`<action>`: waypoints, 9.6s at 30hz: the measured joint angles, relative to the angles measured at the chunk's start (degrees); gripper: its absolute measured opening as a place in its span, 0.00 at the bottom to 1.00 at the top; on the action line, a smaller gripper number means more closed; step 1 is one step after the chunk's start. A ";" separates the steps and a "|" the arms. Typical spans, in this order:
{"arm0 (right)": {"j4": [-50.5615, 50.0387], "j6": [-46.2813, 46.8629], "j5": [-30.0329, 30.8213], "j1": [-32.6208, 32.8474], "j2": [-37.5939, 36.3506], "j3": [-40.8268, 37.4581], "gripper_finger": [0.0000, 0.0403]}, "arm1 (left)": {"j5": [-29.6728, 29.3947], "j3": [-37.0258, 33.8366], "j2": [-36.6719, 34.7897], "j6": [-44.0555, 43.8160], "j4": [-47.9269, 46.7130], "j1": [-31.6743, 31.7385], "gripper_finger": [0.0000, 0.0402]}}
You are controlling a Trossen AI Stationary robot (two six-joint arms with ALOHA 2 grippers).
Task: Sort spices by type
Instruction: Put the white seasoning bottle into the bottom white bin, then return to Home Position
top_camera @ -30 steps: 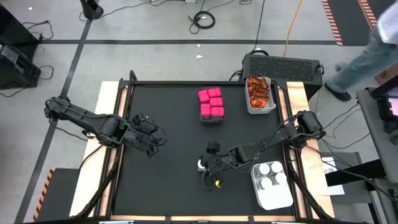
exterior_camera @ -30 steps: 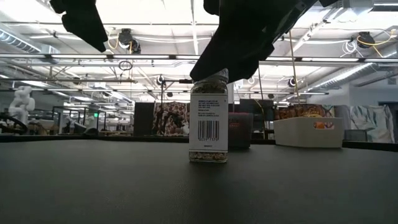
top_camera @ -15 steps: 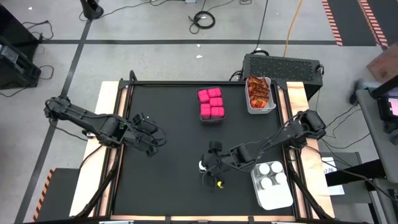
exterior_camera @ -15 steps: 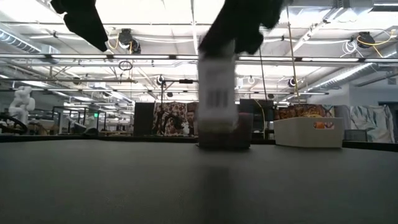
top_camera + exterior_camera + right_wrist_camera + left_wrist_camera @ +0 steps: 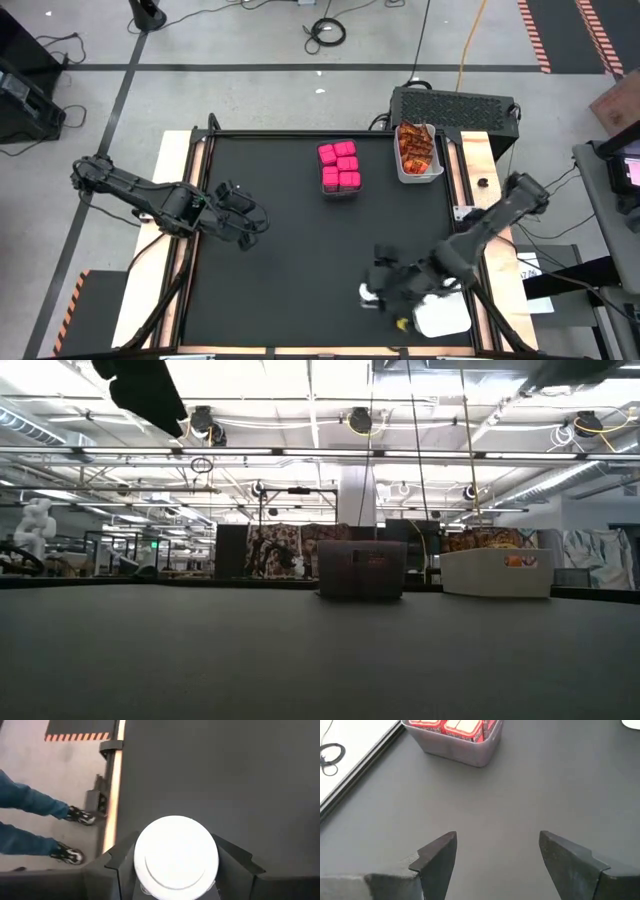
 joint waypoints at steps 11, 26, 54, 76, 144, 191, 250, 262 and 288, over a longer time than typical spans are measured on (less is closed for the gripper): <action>-15.04 20.02 5.85 19.84 -3.54 0.00 0.49 | 0.00 0.00 -0.01 -0.03 4.36 2.11 0.71; -18.36 33.92 15.48 35.02 -3.29 -10.51 0.49 | -1.52 0.00 -0.01 -1.93 10.12 2.06 0.71; 0.57 34.39 19.65 36.35 -3.25 -28.54 0.50 | -1.51 0.00 -0.01 -6.34 11.27 0.45 0.71; -11.18 32.94 18.73 36.06 -3.25 -18.14 0.65 | -1.22 0.00 -0.01 -3.04 12.75 0.45 0.71; 58.27 2.20 9.69 -24.07 -56.91 -62.79 0.00 | -12.06 -39.08 -63.67 22.66 47.31 -7.15 0.71; 56.89 -1.02 6.68 -26.28 -61.52 -84.06 0.00 | 22.98 -57.70 -62.50 25.23 53.64 20.40 0.71; 56.90 -1.00 6.71 -26.29 -61.52 -84.04 0.00 | 22.73 -57.88 -62.50 25.16 54.72 20.40 0.71; 56.90 -1.00 6.71 -26.29 -61.52 -84.04 0.00 | 22.73 -57.88 -62.50 25.15 54.74 20.40 0.71; 56.88 -1.00 6.71 -26.29 -61.52 -84.02 0.00 | 22.76 -57.83 -62.49 25.16 54.74 20.40 0.71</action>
